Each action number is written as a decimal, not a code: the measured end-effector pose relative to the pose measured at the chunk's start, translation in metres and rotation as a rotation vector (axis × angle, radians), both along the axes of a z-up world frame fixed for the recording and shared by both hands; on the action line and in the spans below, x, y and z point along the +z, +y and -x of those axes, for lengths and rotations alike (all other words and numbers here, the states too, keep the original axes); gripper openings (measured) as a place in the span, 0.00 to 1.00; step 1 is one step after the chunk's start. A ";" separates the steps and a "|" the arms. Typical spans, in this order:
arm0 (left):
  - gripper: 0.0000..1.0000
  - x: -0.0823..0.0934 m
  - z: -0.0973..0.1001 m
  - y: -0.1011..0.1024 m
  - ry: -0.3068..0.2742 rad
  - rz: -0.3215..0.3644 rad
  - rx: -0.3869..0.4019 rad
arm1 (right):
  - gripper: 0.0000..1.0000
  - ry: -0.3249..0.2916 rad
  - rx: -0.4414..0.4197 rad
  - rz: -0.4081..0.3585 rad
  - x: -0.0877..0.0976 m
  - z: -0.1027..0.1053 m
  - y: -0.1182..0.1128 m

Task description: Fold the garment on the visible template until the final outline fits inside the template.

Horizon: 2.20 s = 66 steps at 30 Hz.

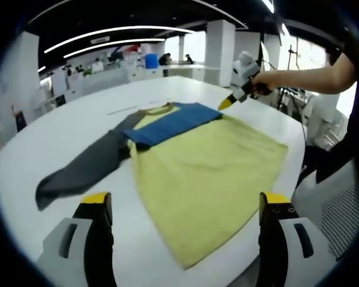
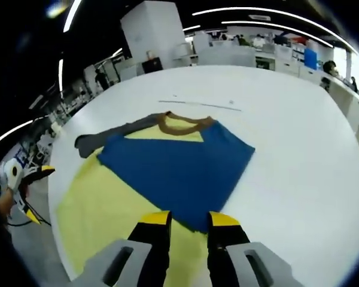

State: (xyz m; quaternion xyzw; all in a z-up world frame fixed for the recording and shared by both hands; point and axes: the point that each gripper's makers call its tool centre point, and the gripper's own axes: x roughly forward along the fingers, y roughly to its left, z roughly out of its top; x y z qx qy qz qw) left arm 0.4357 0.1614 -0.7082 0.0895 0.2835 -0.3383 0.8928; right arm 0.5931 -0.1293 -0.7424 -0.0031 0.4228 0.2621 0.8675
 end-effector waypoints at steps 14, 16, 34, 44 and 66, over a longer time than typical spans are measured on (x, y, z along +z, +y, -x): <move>0.98 -0.001 0.004 -0.001 0.013 -0.003 -0.008 | 0.11 0.019 -0.018 0.095 -0.025 0.007 -0.024; 0.98 -0.001 0.004 -0.001 0.014 -0.007 -0.010 | 0.09 0.013 -0.017 0.096 -0.026 0.006 -0.023; 0.97 -0.004 0.004 0.003 0.017 -0.017 0.009 | 0.00 -0.072 0.029 0.308 -0.030 0.003 -0.034; 0.97 -0.005 0.003 0.009 0.015 -0.020 0.027 | 0.00 -0.041 -0.019 0.291 -0.031 0.006 -0.049; 0.97 -0.006 0.003 0.014 0.020 -0.027 0.040 | 0.00 -0.002 -0.060 0.309 -0.032 0.018 -0.088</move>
